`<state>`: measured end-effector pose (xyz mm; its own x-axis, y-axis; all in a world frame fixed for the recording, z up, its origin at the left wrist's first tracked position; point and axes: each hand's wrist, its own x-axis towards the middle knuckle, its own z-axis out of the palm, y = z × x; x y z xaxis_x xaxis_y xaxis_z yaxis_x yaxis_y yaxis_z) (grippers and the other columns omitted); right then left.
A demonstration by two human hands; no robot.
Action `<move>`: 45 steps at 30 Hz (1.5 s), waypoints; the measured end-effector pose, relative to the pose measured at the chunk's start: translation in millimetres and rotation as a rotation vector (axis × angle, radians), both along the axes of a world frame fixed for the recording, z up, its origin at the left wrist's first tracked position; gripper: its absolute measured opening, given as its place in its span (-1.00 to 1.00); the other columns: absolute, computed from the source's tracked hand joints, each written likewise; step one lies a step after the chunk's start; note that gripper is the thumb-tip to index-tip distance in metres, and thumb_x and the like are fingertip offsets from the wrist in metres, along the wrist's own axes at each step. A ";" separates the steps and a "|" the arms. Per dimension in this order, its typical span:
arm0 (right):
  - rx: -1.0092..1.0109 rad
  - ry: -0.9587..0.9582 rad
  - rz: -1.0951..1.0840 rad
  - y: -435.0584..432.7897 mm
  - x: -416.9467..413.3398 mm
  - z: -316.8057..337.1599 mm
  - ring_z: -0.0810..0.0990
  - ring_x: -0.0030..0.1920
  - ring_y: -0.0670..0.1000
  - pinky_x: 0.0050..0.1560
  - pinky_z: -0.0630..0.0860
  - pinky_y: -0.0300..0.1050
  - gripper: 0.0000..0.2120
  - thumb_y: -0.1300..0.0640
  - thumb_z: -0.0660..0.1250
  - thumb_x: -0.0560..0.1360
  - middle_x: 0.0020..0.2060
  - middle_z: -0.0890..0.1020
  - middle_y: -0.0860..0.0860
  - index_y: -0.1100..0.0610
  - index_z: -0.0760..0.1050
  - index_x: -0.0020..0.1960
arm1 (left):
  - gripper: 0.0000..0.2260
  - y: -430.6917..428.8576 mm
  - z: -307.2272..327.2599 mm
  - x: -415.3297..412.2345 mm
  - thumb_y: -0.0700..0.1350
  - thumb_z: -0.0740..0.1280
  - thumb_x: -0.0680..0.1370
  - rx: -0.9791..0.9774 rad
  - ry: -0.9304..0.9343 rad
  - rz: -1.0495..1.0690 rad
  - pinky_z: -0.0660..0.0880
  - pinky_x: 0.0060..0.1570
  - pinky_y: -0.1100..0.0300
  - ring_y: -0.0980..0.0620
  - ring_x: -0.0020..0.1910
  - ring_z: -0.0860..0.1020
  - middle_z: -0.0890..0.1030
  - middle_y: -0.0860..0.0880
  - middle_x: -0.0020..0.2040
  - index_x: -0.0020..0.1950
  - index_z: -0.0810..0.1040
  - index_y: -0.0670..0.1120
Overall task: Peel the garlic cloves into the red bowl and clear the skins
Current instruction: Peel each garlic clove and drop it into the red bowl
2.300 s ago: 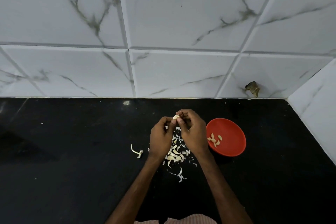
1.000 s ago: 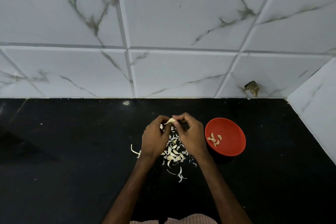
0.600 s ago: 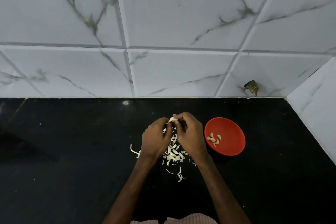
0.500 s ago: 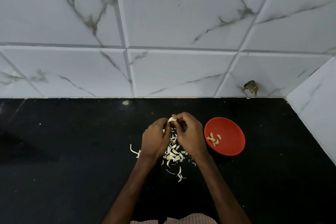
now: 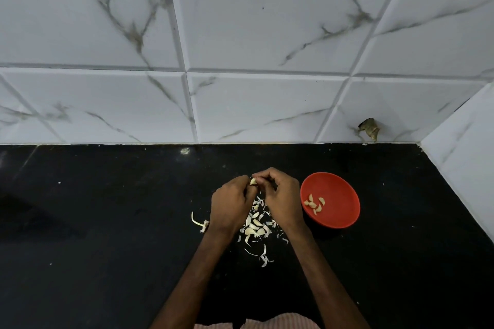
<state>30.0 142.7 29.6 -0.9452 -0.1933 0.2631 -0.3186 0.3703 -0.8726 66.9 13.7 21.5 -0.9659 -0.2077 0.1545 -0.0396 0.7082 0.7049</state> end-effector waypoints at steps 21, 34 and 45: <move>-0.232 -0.114 -0.036 5.3 -3.7 -3.8 0.70 0.03 -0.06 0.12 0.63 -0.05 -0.75 0.31 0.48 0.48 -0.06 0.72 -0.09 -0.03 0.64 0.00 | -0.82 -4.4 -8.1 -2.6 -0.10 0.41 0.60 0.545 0.101 -0.106 0.58 -0.09 0.24 0.12 -0.07 0.66 0.67 0.16 0.01 0.19 0.57 0.04; -0.141 0.065 -0.073 0.0 0.0 0.0 0.66 0.01 -0.01 0.03 0.63 -0.09 -0.76 0.44 0.39 0.48 -0.08 0.65 -0.11 0.11 0.65 -0.04 | -0.89 -2.6 -4.0 -1.5 -0.22 0.38 0.61 0.863 0.093 -0.051 0.53 -0.49 0.13 -0.01 -0.27 0.62 0.69 -0.10 -0.14 0.10 0.66 -0.09; -0.042 0.044 -0.156 3.3 -0.7 -1.8 0.68 -0.05 -0.14 0.00 0.63 -0.15 -0.87 0.26 0.36 0.59 -0.08 0.70 -0.07 0.15 0.67 0.07 | -0.88 -2.2 -6.4 -3.8 -0.25 0.44 0.56 0.894 0.153 -0.078 0.58 -0.35 0.16 0.02 -0.12 0.66 0.70 -0.06 -0.03 0.08 0.66 -0.11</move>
<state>29.3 145.9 27.8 -0.9502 -0.0330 0.3100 -0.2986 0.3820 -0.8746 63.1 11.6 15.1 -0.9645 -0.2464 0.0953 0.1249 -0.1078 0.9863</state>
